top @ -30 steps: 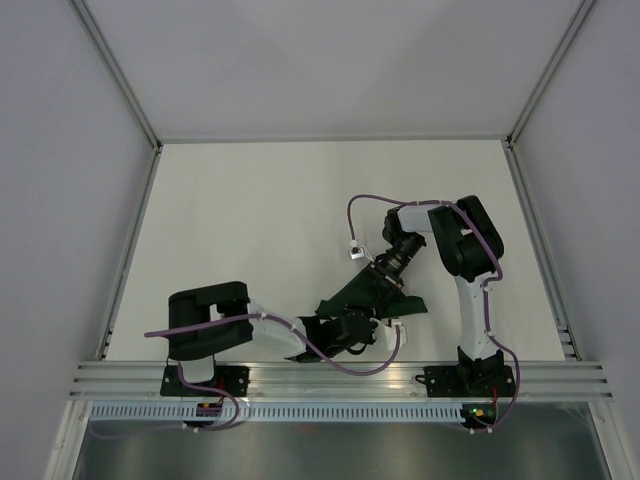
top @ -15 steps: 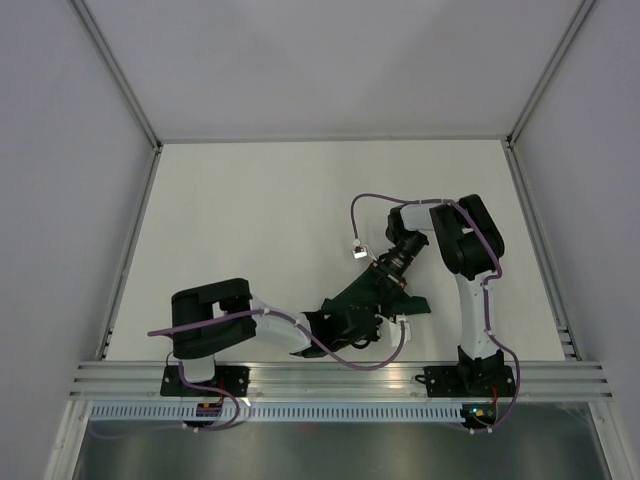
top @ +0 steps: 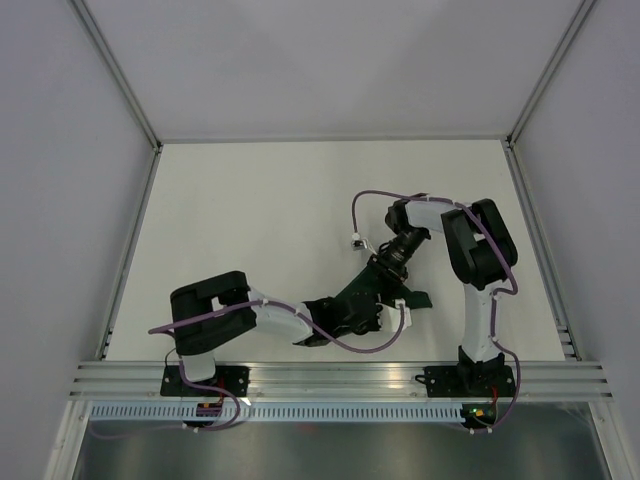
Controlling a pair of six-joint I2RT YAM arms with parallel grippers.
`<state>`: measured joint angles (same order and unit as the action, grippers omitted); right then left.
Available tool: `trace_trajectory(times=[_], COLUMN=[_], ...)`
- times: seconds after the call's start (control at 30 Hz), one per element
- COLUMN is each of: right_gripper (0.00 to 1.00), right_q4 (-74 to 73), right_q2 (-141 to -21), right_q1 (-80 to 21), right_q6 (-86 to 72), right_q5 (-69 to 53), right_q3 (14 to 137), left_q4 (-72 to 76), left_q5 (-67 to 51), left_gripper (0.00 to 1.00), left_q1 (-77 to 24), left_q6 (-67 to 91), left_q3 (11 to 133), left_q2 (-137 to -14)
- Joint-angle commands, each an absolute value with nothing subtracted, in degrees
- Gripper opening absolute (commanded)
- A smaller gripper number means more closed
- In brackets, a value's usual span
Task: Fold the napkin, place the utensils inside, and roll it up
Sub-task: Roll the napkin with the utensil
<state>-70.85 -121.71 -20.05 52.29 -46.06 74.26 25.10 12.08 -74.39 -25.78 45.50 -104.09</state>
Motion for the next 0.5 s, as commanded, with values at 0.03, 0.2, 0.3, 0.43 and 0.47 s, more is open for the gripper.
trace_trajectory(times=[0.03,0.2,0.3,0.43,0.47], right_gripper=[0.46,0.48,0.47,0.48,0.48], right_q4=[-56.60,-51.70,-47.03,-41.58,-39.92], right_q2=[-115.85,-111.02,-107.95,-102.76,-101.61], right_q1=[-19.43,-16.89,-14.77,-9.50,-8.62], right_q6=[49.93,42.91,37.82,34.02,33.75], right_q5=[-40.52,-39.73,-39.38,-40.60,-41.04], right_q3=[74.97,74.97,74.53,71.99,71.46], left_q4=[15.21,13.28,12.66,9.33,8.53], left_q5=[4.40,1.33,-2.08,-7.19,-9.47], left_gripper=[0.02,0.02,0.02,0.02,0.02], left_q1=[-73.13,-71.81,-70.14,-66.55,-65.92], left_q6=[-17.58,-14.77,-12.57,-9.94,-8.97], left_q3=[45.00,46.58,47.11,48.60,49.13], left_q2=[-107.84,-108.90,-108.55,-108.28,-108.54])
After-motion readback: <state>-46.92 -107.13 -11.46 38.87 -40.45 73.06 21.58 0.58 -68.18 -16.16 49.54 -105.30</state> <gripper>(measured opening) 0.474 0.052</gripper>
